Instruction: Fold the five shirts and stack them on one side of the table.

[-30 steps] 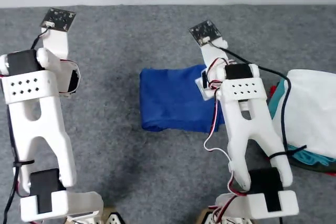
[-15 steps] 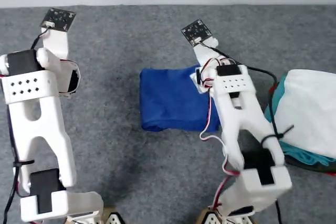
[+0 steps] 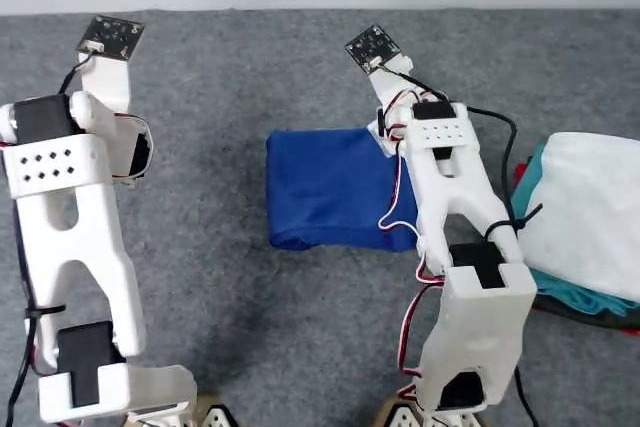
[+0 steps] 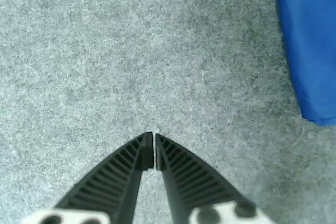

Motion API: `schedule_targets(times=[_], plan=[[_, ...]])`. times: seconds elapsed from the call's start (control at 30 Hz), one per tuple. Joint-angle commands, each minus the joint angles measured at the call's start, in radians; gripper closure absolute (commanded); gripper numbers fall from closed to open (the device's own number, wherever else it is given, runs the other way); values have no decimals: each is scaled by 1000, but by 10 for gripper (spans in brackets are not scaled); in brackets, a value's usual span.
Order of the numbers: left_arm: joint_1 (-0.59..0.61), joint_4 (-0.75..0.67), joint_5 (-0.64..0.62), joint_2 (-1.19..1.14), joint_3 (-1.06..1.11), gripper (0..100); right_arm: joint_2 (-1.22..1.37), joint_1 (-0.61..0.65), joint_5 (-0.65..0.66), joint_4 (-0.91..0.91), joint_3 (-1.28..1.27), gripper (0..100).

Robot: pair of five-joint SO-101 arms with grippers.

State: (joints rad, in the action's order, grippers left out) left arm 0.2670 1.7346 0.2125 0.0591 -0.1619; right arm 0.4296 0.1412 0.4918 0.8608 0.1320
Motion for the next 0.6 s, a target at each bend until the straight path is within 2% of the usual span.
schedule_targets(times=[0.0, 0.1, 0.17, 0.33, 0.43, 0.57], plan=[[3, 20, 8, 51, -4, 986, -91, 10, -101, 148, 80, 930], [3, 20, 9, 49, -4, 986, -130, 10, -140, 214, 81, 930], [3, 20, 9, 49, -4, 986, -110, 2, -137, 196, 78, 930], [3, 20, 9, 49, -4, 986, 73, -21, -129, -27, 84, 927], [3, 20, 9, 52, -4, 986, 166, -39, -61, -134, 92, 929], [3, 20, 9, 52, -4, 986, 147, -39, -83, 12, 189, 929]])
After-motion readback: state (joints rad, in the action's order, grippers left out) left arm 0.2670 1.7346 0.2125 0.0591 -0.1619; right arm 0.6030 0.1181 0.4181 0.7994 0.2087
